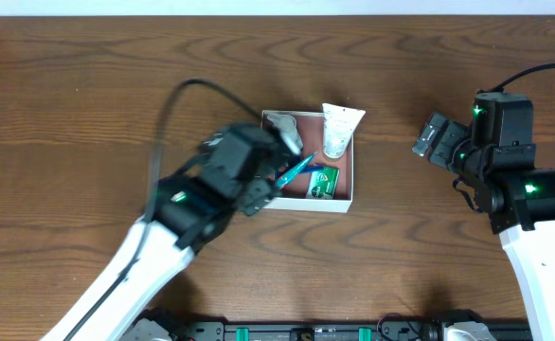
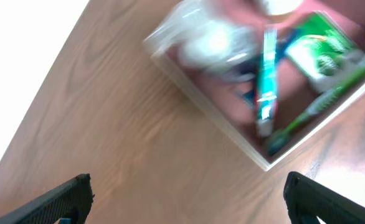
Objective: Pack container
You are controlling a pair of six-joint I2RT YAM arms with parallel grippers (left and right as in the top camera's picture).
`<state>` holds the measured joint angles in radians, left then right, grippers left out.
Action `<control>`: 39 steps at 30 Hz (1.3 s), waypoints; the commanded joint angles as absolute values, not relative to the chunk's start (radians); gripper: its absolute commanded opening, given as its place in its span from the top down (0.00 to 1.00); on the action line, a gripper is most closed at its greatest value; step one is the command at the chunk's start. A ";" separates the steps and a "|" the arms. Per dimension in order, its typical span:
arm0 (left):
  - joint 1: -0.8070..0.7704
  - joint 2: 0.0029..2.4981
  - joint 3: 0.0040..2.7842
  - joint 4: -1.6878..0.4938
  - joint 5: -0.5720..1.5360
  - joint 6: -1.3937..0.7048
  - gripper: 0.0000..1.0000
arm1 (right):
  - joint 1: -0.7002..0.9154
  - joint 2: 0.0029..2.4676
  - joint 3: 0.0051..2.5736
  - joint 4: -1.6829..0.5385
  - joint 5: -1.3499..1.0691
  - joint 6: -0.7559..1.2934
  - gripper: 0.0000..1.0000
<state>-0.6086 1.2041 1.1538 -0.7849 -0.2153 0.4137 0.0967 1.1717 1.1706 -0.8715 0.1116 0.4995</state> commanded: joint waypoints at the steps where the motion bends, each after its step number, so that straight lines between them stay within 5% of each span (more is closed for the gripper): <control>1: -0.511 1.129 1.166 -0.844 -0.371 0.090 0.02 | 0.085 1.173 1.178 -0.873 0.116 0.492 0.01; 15: -0.017 1.064 1.166 -0.979 -0.394 -0.480 0.02 | 0.085 1.173 1.178 -0.873 0.116 0.492 0.01; 31: 0.012 1.054 1.161 -0.979 -0.393 -0.516 0.02 | 0.085 1.173 1.178 -0.873 0.116 0.492 0.01; 39: 0.012 0.867 1.013 -0.802 -0.367 -0.537 0.02 | 0.085 1.173 1.178 -0.873 0.116 0.492 0.01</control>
